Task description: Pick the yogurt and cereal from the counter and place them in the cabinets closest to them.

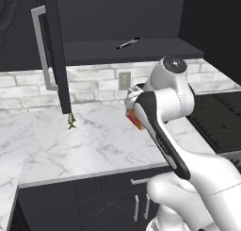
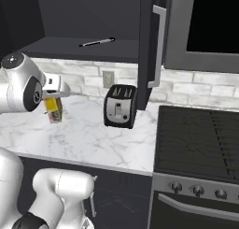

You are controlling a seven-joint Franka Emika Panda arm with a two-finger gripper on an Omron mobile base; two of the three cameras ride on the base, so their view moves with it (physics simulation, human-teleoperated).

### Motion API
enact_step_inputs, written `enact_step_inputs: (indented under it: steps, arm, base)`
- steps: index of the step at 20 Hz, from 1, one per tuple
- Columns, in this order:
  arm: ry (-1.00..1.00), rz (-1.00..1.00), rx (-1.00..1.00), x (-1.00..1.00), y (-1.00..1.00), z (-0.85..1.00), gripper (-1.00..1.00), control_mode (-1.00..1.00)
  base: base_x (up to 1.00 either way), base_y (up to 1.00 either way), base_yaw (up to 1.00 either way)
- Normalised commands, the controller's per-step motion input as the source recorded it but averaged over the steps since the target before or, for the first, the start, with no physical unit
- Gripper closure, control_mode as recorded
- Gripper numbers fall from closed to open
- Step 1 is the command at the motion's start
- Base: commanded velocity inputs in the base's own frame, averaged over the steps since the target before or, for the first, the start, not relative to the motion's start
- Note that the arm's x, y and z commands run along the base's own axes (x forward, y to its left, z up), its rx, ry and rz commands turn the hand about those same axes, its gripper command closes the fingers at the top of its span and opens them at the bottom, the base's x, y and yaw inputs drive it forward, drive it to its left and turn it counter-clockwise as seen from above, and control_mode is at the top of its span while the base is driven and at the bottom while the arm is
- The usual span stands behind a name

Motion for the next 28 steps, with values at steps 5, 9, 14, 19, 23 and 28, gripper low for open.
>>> enact_step_inputs:
  steps: [5,9,14,19,23,28]
  arm:
    - [0.0,-0.07,0.04,-0.23,0.0,0.69,1.0,-1.0]
    - [-0.02,-0.06,0.03,-0.15,0.0,0.66,1.0,-1.0]
    - [-0.08,-0.03,0.02,-0.04,0.0,0.59,1.0,-1.0]
    - [-0.11,-0.03,0.0,0.0,0.0,0.5,1.0,-1.0]
    - [-0.13,-0.04,0.0,0.0,0.0,0.43,1.0,-1.0]
    - [-0.16,-0.03,0.0,0.05,0.0,0.12,1.0,-1.0]
  base:
    - [0.0,0.0,0.0]
    - [0.0,0.0,0.0]
    - [0.0,0.0,0.0]
    - [0.0,0.0,0.0]
    - [0.0,0.0,0.0]
    - [0.0,0.0,0.0]
